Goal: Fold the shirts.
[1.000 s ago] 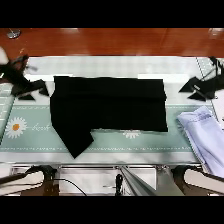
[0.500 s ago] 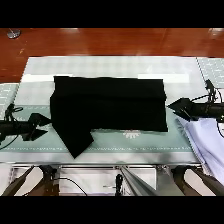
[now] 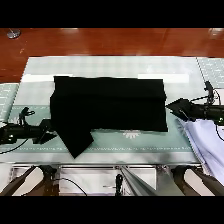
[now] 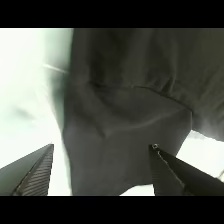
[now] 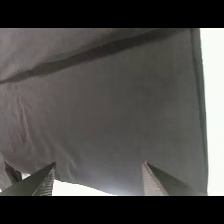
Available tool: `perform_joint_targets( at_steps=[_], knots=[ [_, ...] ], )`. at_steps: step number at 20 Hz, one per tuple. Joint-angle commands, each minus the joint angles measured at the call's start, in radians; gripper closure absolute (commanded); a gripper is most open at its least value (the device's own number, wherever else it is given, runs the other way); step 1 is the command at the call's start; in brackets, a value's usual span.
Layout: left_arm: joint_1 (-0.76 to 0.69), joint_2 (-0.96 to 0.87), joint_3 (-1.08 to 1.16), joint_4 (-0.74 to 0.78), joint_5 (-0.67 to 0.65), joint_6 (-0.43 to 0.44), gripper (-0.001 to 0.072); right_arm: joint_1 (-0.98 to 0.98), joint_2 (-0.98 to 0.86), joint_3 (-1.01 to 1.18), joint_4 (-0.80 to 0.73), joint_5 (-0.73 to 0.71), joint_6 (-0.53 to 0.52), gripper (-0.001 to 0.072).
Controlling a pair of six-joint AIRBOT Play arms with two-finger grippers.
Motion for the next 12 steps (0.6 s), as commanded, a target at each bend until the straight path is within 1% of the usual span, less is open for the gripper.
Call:
perform_joint_targets(
  at_steps=[1, 3, 5, 6, 7, 8, 9, 10, 11, 12],
  knots=[
    [-0.096, -0.013, -0.035, -0.034, 0.068, 0.020, 0.0006, -0.001, 0.001, -0.001, 0.005, -0.002, 0.003, 0.0093],
    [-0.145, -0.015, -0.048, -0.037, 0.105, 0.021, 0.0006, -0.017, 0.001, 0.009, 0.012, 0.000, 0.006, 0.0093],
    [-0.165, -0.018, -0.046, -0.044, 0.123, 0.021, 0.0007, -0.085, 0.001, 0.052, -0.004, 0.031, 0.007, 0.0093],
    [-0.166, -0.018, -0.047, -0.043, 0.129, 0.021, 0.0027, -0.134, 0.001, 0.076, -0.026, 0.063, 0.006, 0.0093],
    [-0.166, -0.018, -0.046, -0.044, 0.129, 0.021, 0.0195, -0.186, 0.001, 0.091, -0.081, 0.092, 0.014, 0.0093],
    [-0.166, -0.018, -0.046, -0.044, 0.127, 0.022, 0.0521, -0.227, 0.001, 0.087, -0.154, 0.119, 0.050, 0.0093],
    [-0.166, -0.018, -0.046, -0.045, 0.126, 0.034, 0.0684, -0.249, 0.001, 0.072, -0.238, 0.148, 0.088, 0.0093],
    [-0.166, -0.018, -0.046, -0.048, 0.122, 0.047, 0.0684, -0.251, 0.001, 0.048, -0.298, 0.176, 0.108, 0.0093],
    [-0.166, -0.018, -0.046, -0.048, 0.121, 0.047, 0.0685, -0.248, 0.001, 0.010, -0.311, 0.198, 0.110, 0.0093],
    [-0.166, -0.017, -0.046, -0.048, 0.119, 0.047, 0.0685, -0.248, 0.001, -0.034, -0.280, 0.198, 0.111, 0.0094]
  ],
)
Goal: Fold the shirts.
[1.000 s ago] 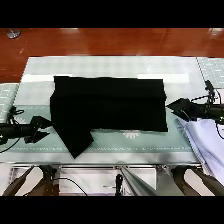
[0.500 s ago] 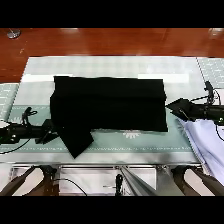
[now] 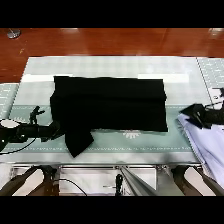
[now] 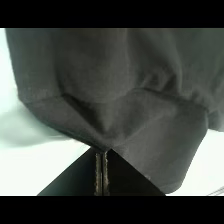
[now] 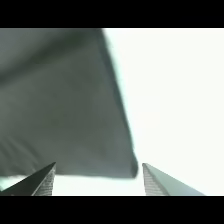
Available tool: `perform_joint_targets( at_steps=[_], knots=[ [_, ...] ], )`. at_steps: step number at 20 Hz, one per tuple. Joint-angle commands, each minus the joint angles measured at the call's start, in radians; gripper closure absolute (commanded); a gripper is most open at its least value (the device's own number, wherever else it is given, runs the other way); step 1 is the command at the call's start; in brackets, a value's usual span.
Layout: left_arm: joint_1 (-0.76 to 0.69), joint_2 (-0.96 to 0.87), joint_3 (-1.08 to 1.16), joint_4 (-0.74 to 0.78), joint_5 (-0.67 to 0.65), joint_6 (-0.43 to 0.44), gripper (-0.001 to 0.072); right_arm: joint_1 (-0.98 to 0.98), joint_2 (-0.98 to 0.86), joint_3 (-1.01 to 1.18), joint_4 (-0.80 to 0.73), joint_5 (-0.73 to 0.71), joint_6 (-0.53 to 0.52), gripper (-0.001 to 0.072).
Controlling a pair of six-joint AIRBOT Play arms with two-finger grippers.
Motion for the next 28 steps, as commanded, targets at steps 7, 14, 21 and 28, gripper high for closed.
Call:
perform_joint_targets(
  at_steps=[7, 14, 21, 28],
  knots=[
    [-0.005, 0.001, 0.000, -0.013, -0.006, 0.011, 0.0684, 0.015, 0.000, -0.190, -0.007, -0.043, 0.042, 0.0094],
    [-0.005, 0.001, 0.000, -0.013, -0.007, 0.012, 0.0684, 0.242, -0.127, -0.161, 0.043, -0.166, 0.062, 0.0094],
    [-0.005, 0.001, 0.000, -0.016, -0.008, 0.030, 0.0684, 0.395, -0.270, -0.057, 0.088, -0.267, 0.106, 0.0463],
    [-0.005, 0.000, 0.244, -0.027, -0.033, 0.030, 0.0684, 0.343, -0.272, 0.183, -0.004, -0.104, 0.095, 0.0689]
  ],
)
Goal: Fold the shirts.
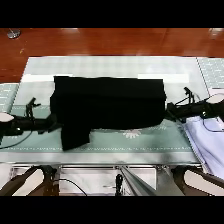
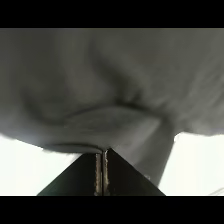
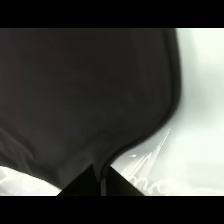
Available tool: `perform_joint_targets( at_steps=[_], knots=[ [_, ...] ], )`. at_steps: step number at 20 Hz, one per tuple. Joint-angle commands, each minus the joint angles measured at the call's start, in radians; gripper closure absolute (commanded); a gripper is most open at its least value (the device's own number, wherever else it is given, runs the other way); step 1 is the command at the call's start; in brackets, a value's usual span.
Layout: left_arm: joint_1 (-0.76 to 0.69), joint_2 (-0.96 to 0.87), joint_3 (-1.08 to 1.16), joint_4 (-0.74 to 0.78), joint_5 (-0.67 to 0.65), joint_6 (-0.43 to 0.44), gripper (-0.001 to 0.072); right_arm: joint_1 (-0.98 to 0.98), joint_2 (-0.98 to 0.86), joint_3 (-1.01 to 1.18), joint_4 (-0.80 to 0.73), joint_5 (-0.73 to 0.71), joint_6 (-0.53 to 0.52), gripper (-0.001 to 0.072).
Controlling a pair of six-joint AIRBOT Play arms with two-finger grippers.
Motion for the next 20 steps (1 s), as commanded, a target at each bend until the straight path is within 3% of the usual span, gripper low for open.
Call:
perform_joint_targets(
  at_steps=[1, 4, 8, 11, 17, 18, 19, 20],
  knots=[
    [-0.001, -0.001, 0.167, -0.016, 0.019, 0.000, 0.0684, -0.027, -0.005, 0.137, -0.029, 0.043, 0.044, 0.0689],
    [-0.016, -0.060, 0.311, -0.018, 0.082, -0.019, 0.0684, 0.000, -0.009, 0.215, 0.029, -0.053, 0.051, 0.0688],
    [-0.105, -0.321, 0.562, -0.019, 0.102, -0.031, 0.0685, 0.051, -0.119, 0.325, 0.061, -0.147, 0.058, 0.0688],
    [-0.142, -0.530, 0.779, -0.019, 0.097, -0.091, 0.0685, 0.053, -0.246, 0.443, 0.109, -0.170, 0.052, 0.0688],
    [-0.151, -0.884, 1.173, -0.019, -0.069, -0.176, 0.0684, 0.053, -0.461, 0.615, 0.191, -0.169, 0.051, 0.0688],
    [-0.157, -0.919, 1.205, -0.018, -0.108, -0.176, 0.0651, 0.055, -0.485, 0.629, 0.193, -0.169, 0.041, 0.0655],
    [-0.161, -0.943, 1.220, -0.018, -0.138, -0.176, 0.0439, 0.058, -0.502, 0.635, 0.200, -0.171, 0.037, 0.0405],
    [-0.163, -0.956, 1.229, -0.013, -0.180, -0.175, 0.0005, 0.057, -0.512, 0.643, 0.202, -0.169, 0.030, 0.0124]
  ],
)
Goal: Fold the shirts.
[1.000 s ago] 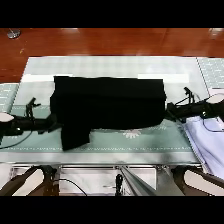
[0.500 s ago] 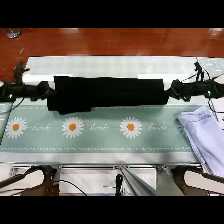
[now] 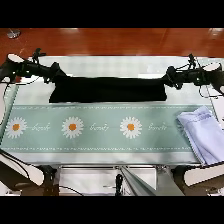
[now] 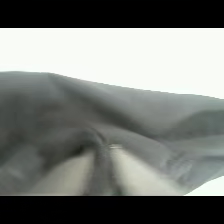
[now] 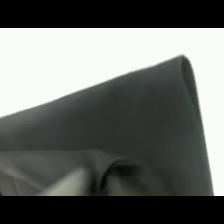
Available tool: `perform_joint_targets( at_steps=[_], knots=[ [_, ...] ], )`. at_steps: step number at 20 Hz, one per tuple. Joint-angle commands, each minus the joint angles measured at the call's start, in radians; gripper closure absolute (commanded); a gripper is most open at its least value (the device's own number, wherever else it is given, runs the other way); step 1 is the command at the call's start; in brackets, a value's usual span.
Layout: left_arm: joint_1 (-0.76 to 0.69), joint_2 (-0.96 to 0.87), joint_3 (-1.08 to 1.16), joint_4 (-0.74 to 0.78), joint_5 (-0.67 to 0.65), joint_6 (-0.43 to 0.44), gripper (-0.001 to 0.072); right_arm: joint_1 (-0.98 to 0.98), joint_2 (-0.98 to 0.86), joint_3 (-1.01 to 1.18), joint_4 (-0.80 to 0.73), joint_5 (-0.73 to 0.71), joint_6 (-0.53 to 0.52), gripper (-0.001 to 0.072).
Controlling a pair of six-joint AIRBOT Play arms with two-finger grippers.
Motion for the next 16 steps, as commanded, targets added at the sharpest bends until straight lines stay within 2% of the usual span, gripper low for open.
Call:
perform_joint_targets(
  at_steps=[1, 3, 5, 8, 10, 12, 16],
  knots=[
    [-0.001, -0.096, 0.103, 0.027, -0.145, -0.019, 0.0008, -0.012, -0.060, 0.054, 0.028, 0.011, -0.036, 0.0094],
    [0.045, -0.091, 0.168, 0.139, -0.239, -0.077, 0.0009, -0.074, -0.058, 0.104, 0.001, 0.130, -0.040, 0.0095],
    [0.111, -0.074, 0.221, 0.264, -0.372, -0.090, 0.0009, -0.152, -0.058, 0.131, -0.081, 0.260, -0.008, 0.0095],
    [0.210, 0.019, 0.182, 0.371, -0.420, -0.116, 0.0009, -0.203, -0.061, 0.121, -0.176, 0.297, 0.023, 0.0095],
    [0.230, 0.121, 0.092, 0.365, -0.319, -0.115, 0.0009, -0.194, -0.081, 0.121, -0.192, 0.292, 0.024, 0.0095],
    [0.207, 0.264, -0.054, 0.330, -0.133, -0.115, 0.0009, -0.168, -0.116, 0.120, -0.185, 0.290, 0.024, 0.0095],
    [0.071, 0.559, -0.358, 0.270, 0.206, -0.097, 0.0008, -0.078, -0.186, 0.121, -0.074, 0.266, -0.010, 0.0095]
  ],
)
